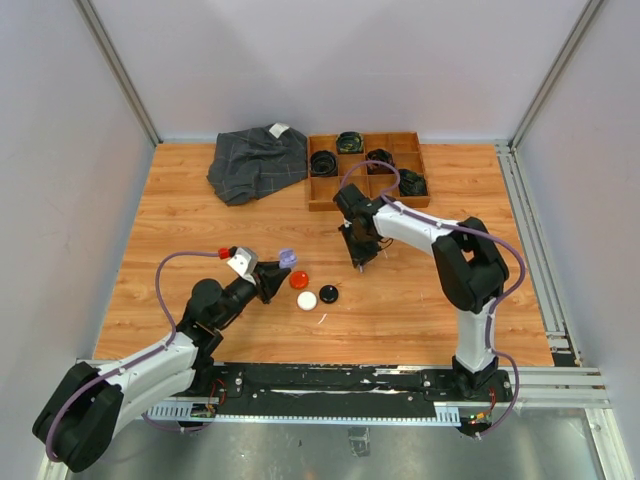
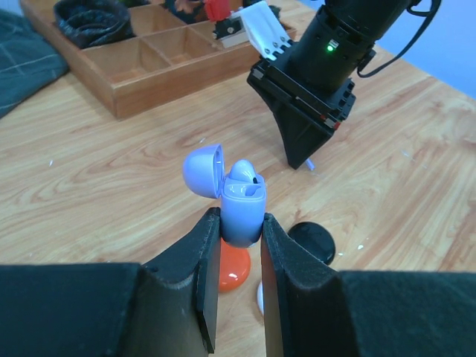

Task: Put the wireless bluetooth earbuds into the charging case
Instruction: Pick up the earbud from the center of the board, then place the earbud in the charging case.

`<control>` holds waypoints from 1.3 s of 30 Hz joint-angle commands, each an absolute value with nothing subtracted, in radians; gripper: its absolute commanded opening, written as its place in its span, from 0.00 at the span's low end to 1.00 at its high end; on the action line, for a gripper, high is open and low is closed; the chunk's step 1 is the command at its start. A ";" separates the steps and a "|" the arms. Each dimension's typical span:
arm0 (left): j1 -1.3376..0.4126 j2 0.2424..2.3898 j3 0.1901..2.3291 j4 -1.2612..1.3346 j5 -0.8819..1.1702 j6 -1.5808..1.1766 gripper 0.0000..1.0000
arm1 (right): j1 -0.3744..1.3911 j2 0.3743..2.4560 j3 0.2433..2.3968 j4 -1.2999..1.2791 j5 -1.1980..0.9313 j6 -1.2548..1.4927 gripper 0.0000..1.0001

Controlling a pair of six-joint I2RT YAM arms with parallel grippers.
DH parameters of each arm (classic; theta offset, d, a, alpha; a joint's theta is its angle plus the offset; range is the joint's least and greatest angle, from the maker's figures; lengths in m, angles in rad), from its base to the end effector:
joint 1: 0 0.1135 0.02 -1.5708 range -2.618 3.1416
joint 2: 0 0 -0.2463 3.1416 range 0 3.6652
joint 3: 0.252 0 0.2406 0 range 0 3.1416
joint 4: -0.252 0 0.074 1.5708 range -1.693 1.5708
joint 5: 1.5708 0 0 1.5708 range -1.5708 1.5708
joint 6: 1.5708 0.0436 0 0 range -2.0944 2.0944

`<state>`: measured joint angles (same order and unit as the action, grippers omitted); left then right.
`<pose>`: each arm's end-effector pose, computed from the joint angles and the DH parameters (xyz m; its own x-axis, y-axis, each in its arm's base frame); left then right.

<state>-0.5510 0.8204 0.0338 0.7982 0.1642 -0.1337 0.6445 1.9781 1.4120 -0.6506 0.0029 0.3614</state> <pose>0.1463 -0.0983 0.1724 -0.0776 -0.1067 -0.9913 0.6512 0.7474 -0.1314 0.3096 0.2325 0.1550 -0.9135 -0.2442 -0.3253 -0.2961 0.9476 0.1201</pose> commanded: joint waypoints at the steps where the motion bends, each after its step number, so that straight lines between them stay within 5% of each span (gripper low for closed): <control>1: -0.543 0.819 0.041 0.914 0.262 -0.117 0.00 | 0.664 1.851 1.368 -0.594 0.036 0.329 0.16; 25: -0.543 0.813 0.020 1.127 0.479 -0.021 0.00 | 0.899 1.249 1.097 -0.137 0.048 0.220 0.13; 39: -0.543 0.939 0.042 1.300 0.555 0.020 0.00 | 1.028 1.122 0.932 0.129 0.032 0.186 0.12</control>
